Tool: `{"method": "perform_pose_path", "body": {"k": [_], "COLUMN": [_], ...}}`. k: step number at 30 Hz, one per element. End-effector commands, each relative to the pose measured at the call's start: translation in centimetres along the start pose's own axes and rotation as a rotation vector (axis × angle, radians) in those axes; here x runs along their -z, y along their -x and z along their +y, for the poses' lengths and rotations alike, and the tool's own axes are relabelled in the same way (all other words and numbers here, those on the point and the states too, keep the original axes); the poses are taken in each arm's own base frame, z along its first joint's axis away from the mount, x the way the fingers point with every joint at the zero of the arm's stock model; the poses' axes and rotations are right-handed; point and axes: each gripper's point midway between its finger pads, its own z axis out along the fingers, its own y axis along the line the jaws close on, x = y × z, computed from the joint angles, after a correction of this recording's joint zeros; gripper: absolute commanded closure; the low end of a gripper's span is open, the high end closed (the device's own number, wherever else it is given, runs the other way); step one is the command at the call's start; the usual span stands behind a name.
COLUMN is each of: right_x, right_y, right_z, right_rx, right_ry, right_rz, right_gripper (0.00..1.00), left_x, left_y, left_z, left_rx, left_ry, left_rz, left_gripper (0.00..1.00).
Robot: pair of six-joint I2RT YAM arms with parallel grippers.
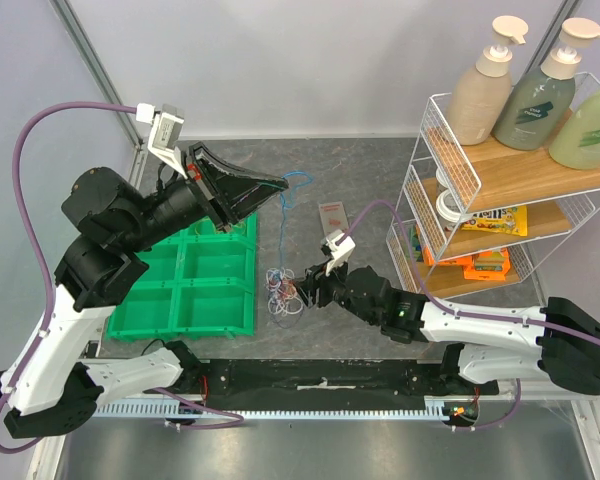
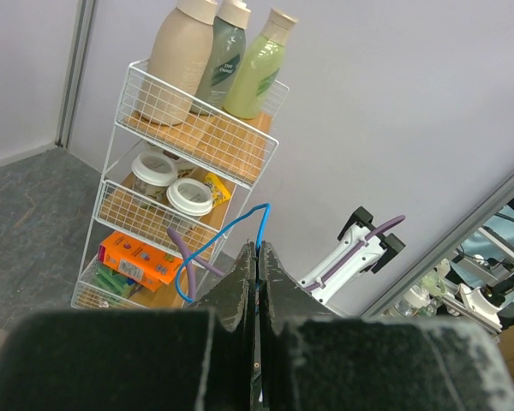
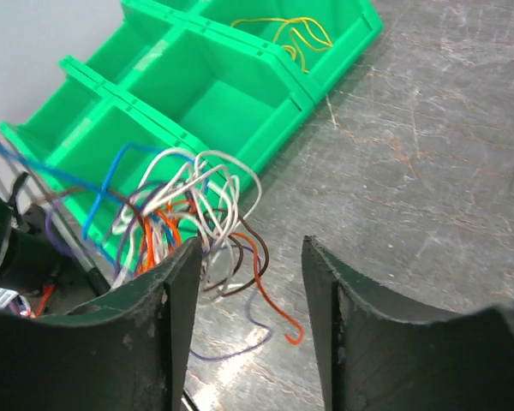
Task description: Untangle the cables
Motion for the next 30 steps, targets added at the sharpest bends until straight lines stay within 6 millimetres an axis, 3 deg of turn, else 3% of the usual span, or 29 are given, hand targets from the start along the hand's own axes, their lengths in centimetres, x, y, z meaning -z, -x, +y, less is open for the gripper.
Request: {"method": "perform_pose_path", "body": {"k": [1, 3, 6, 8, 11, 14, 17, 22, 28, 30], "right_x": [0.0, -0.3, -0.9, -1.1, -1.1, -0.2, 0.9, 2.4, 3.5, 3.6], "right_y": [3.1, 3.0, 1.9, 0.7, -2.4, -5.9, -8.8, -9.7, -7.9, -7.9], "right_z": [2.0, 1.9, 0.7, -0.7, -5.4, -10.9, -14.1, -16.7, -17.9, -18.8], "right_rx": [-0.021, -0.019, -0.007, 0.007, 0.039, 0.126, 0.173, 0.168, 0.197, 0.212], "right_ry": [0.076, 0.066, 0.007, -0.059, -0.294, -0.55, -0.668, -0.758, -0.814, -0.822], "right_rz": [-0.099, -0.1, -0.075, -0.047, 0.03, 0.135, 0.232, 0.27, 0.263, 0.29], "right_gripper": [0.49, 0.64, 1.0, 1.0, 1.0, 1.0, 1.0, 1.0, 1.0, 1.0], "left_x": [0.1, 0.1, 0.3, 0.6, 1.3, 2.9, 5.1, 6.7, 5.2, 5.8], "left_y": [1.3, 1.4, 1.9, 2.7, 4.9, 8.6, 12.2, 15.1, 13.9, 15.3], "left_z": [-1.8, -1.8, -2.2, -2.6, -3.8, -6.4, -9.2, -9.7, -7.0, -7.4], "left_rx": [0.01, 0.008, -0.001, -0.022, -0.07, -0.136, -0.193, -0.24, -0.208, -0.222], "left_ry": [-0.072, -0.073, -0.076, -0.077, -0.076, -0.111, -0.151, -0.094, -0.004, 0.006], "left_rz": [-0.041, -0.042, -0.048, -0.062, -0.102, -0.192, -0.288, -0.378, -0.344, -0.395], "left_gripper": [0.98, 0.98, 0.98, 0.98, 0.98, 0.98, 0.98, 0.98, 0.98, 0.98]}}
